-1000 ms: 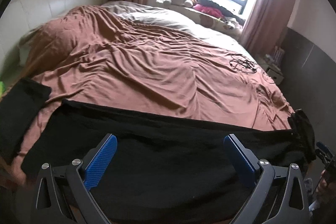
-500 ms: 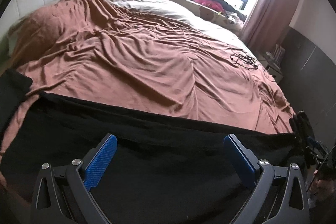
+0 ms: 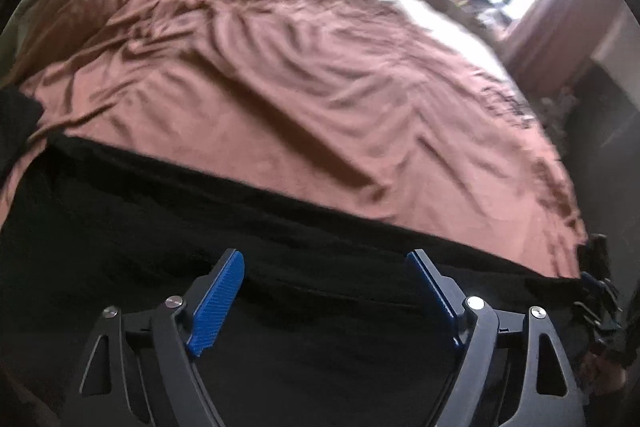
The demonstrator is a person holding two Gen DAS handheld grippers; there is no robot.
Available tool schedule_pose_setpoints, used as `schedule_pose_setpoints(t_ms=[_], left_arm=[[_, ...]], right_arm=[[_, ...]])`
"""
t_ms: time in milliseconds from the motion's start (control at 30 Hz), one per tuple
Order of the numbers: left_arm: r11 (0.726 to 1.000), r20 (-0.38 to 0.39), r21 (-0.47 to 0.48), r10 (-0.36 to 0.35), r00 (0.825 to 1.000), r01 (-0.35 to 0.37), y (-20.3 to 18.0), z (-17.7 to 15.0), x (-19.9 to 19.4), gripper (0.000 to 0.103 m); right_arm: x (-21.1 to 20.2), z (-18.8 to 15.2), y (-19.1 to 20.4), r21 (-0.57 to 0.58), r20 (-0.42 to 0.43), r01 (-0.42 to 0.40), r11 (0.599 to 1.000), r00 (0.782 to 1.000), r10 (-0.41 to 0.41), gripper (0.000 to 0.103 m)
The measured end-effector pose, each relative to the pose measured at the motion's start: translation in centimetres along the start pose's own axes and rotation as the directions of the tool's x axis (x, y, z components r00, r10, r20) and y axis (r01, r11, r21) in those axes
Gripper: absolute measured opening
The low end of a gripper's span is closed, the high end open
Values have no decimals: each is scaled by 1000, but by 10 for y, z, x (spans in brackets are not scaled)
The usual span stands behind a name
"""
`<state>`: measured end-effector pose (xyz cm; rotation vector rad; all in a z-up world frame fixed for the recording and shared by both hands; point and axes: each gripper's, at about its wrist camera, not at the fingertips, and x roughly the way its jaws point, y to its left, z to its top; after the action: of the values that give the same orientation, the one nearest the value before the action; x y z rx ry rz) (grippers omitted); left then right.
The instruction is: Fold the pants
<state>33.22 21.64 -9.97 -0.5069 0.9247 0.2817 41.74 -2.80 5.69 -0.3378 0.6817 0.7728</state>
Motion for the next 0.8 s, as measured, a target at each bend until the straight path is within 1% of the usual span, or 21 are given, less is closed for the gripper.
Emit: schedule_pose_setpoints(t_ms=[33,100,133,267,333,400,600,733,800], left_arm=[[1000,-10,-12,14,1000,-14,2,2,5,80],[999,-35,-31,27,999,-28,6,6,14,77],[999,-44,-42,29,999,-31,8,7,18,76],[996,-79,-87,24,997,-31,18,12,33,73],[994,-100,-104,30,995,-41,22,15,39,72],[992,-116,-118,33,993,-47,24,18,44,69],[984,-159,-166,44,986,-71,30,26,58,68],[971,-205,-205,82,975,-125,33,32,70,68],[965,-241,-216,99,965,-152,35,34,77,65]], right_arm=[[6,2,-3,1,-9,-13,1000,1000,13,69],[20,6,-8,-10,-42,-55,998,998,55,60],[28,8,-9,-25,-65,-60,998,996,59,59],[54,16,-13,-69,-123,-77,995,990,68,58],[65,21,-14,-85,-146,-101,991,985,88,58],[75,24,-12,-114,-169,-128,985,980,107,58],[101,34,-2,-179,-228,-184,966,964,141,58],[111,39,5,-205,-246,-234,950,952,181,58],[115,40,10,-225,-252,-251,942,948,193,58]])
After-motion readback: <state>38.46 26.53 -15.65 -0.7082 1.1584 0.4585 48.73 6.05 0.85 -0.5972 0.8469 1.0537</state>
